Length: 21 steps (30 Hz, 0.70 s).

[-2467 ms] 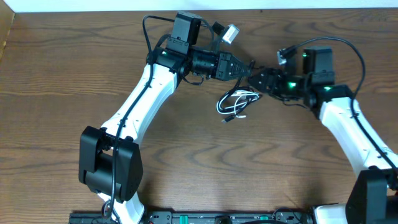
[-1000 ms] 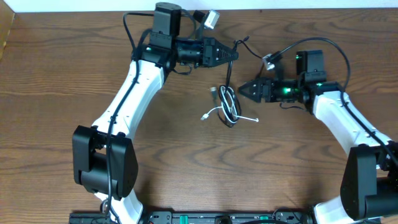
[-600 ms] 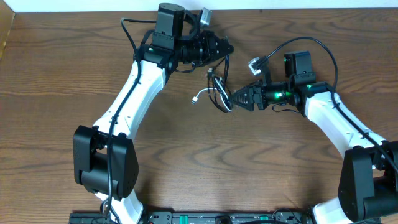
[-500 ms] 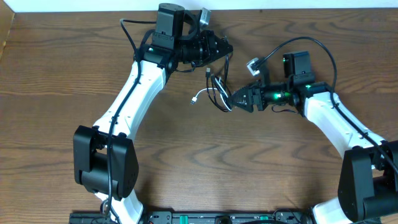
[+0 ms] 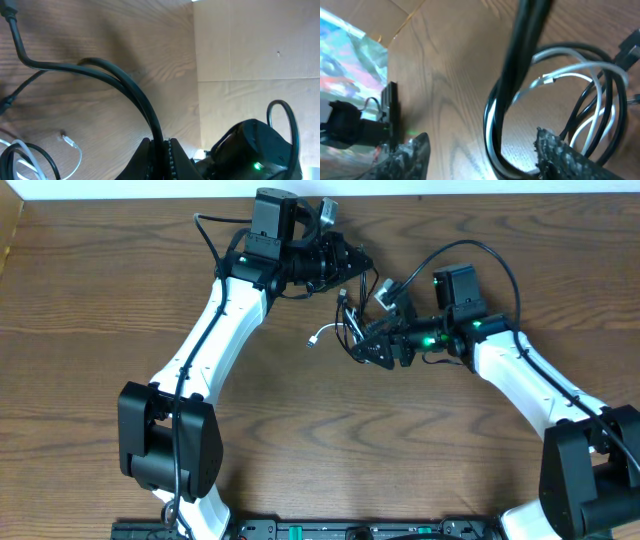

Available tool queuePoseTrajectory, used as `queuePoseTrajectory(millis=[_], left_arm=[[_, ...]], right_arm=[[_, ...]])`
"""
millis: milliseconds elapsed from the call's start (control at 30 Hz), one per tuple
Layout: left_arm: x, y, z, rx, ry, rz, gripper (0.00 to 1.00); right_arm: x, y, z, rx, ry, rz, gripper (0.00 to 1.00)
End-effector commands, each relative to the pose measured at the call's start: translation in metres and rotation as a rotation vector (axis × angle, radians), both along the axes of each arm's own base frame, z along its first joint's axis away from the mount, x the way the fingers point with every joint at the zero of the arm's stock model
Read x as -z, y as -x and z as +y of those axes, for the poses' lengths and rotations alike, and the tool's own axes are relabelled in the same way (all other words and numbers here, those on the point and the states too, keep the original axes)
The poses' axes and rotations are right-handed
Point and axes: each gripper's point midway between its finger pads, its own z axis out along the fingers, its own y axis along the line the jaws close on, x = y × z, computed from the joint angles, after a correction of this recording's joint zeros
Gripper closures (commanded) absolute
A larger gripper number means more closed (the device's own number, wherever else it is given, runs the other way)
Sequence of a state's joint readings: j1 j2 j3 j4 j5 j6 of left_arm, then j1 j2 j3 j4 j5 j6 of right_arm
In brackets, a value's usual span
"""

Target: Untangle cables

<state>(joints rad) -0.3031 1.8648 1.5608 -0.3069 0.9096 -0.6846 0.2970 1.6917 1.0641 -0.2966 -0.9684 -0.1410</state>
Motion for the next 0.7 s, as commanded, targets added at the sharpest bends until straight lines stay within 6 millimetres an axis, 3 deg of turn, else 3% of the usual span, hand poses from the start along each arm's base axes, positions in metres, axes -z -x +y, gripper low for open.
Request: queuePoseTrajectory(millis=[0, 167, 467, 667], left_arm=[[-0.010, 0.002, -0.002, -0.002, 0.006, -0.016, 0.92], [-0.009, 0.005, -0.008, 0.009, 0.003, -0.017, 0.93], [-0.008, 0.004, -0.008, 0.026, -0.020, -0.068, 0.93], [0.018, -0.012, 0.014, -0.111, -0.182, -0.060, 0.92]], right_arm=[[0.001, -0.001, 0.004, 0.007, 0.011, 0.001, 0.40], [0.007, 0.001, 0.008, 0.023, 0.043, 0.019, 0.46], [0.015, -0.004, 0.006, 0.109, 0.084, 0.095, 0.76], [0.003, 0.008, 0.014, 0.050, 0.009, 0.144, 0.82]])
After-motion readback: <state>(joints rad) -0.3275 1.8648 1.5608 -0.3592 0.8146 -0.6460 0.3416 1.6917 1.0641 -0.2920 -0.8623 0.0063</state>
